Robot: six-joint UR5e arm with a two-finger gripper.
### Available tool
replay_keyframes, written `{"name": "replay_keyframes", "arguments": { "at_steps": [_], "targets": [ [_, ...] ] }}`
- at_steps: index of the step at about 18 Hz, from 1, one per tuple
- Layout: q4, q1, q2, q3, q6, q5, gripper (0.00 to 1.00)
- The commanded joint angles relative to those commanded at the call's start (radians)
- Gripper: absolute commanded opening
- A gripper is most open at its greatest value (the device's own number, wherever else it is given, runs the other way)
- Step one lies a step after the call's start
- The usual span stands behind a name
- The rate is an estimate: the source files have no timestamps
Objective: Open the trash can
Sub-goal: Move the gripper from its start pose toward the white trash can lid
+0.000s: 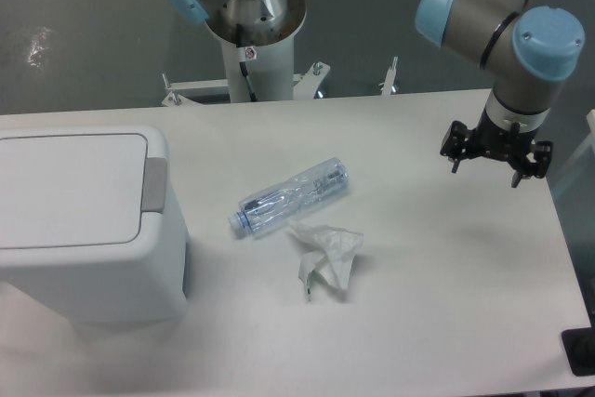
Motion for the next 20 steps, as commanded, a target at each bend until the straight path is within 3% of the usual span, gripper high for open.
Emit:
{"name": "replay_keyframes", "arguments": {
  "at_steps": [5, 8, 10, 13, 18, 20],
  "targets": [
    [0.003, -0.008, 0.008, -0.003, 0.002, -0.011, 1.00],
    [0.003, -0.012, 0.023, -0.043, -0.014, -0.011, 1.00],
    [0.005, -0.015, 0.066, -0.080, -0.029, -0.011, 1.00],
    [0.008, -0.063, 0.097, -0.123, -0.083, -0.024, 1.00],
    [-0.005, -0.106, 0.101, -0.107, -0.113, -0.080, 1.00],
    [-0.015, -0.117, 0.112, -0.091, -0.234, -0.156, 1.00]
  ]
}}
